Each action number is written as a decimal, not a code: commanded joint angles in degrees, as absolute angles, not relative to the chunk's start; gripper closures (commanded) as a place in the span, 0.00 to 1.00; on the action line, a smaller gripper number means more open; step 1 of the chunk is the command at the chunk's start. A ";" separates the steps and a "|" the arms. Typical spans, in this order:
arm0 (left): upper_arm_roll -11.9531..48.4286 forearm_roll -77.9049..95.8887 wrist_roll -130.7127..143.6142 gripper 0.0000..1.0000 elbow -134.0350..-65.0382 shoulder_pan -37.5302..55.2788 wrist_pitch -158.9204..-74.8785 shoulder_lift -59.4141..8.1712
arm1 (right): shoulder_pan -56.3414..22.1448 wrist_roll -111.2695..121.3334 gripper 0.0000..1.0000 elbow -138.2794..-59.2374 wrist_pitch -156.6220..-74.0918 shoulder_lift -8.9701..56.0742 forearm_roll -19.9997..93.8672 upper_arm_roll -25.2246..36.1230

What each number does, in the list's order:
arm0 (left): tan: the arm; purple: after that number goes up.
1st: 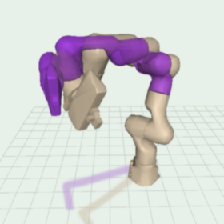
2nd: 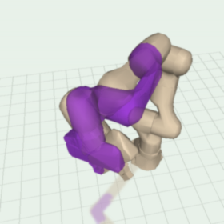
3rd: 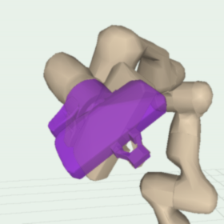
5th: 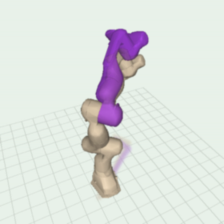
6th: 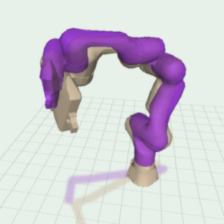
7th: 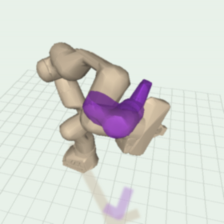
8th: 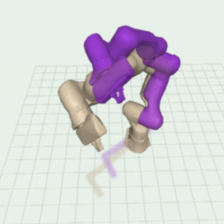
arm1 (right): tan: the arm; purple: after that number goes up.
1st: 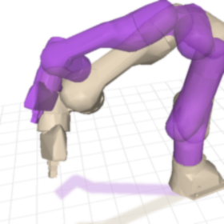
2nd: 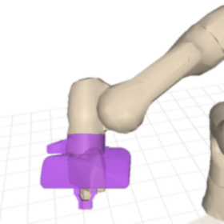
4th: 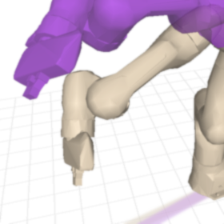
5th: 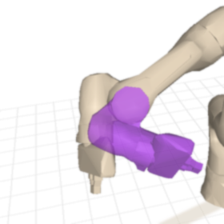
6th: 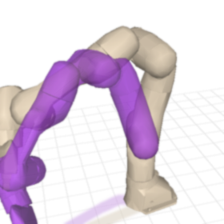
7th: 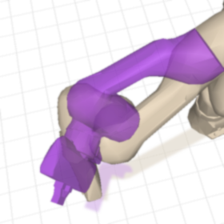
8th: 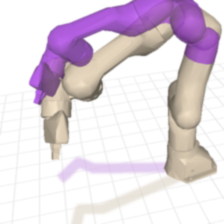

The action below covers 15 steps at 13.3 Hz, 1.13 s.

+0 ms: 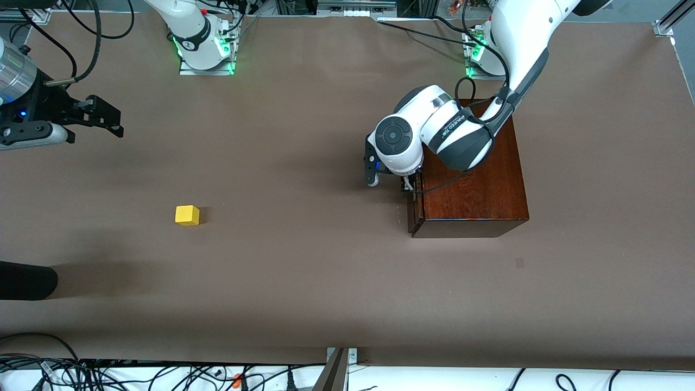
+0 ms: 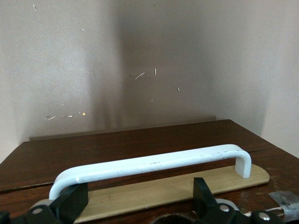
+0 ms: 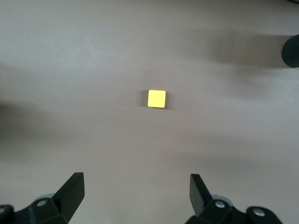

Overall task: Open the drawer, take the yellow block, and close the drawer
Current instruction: 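Push the drawer into the wooden box with the left gripper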

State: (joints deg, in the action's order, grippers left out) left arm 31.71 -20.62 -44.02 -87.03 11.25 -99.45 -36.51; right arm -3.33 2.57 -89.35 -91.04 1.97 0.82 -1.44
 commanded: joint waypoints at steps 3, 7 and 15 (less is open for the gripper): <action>30.23 -25.05 -45.53 0.00 -88.59 9.14 -99.32 -34.72 | -2.90 2.46 0.00 -87.63 -90.35 3.25 0.35 -1.49; 30.23 -25.05 -45.53 0.00 -88.33 9.14 -98.09 -34.02 | -2.64 2.55 0.00 -87.63 -91.23 3.25 0.53 -1.49; 31.03 -9.34 -36.85 0.00 -84.39 8.18 -98.09 -28.75 | -1.93 2.55 0.00 -87.63 -92.46 3.51 0.70 -1.49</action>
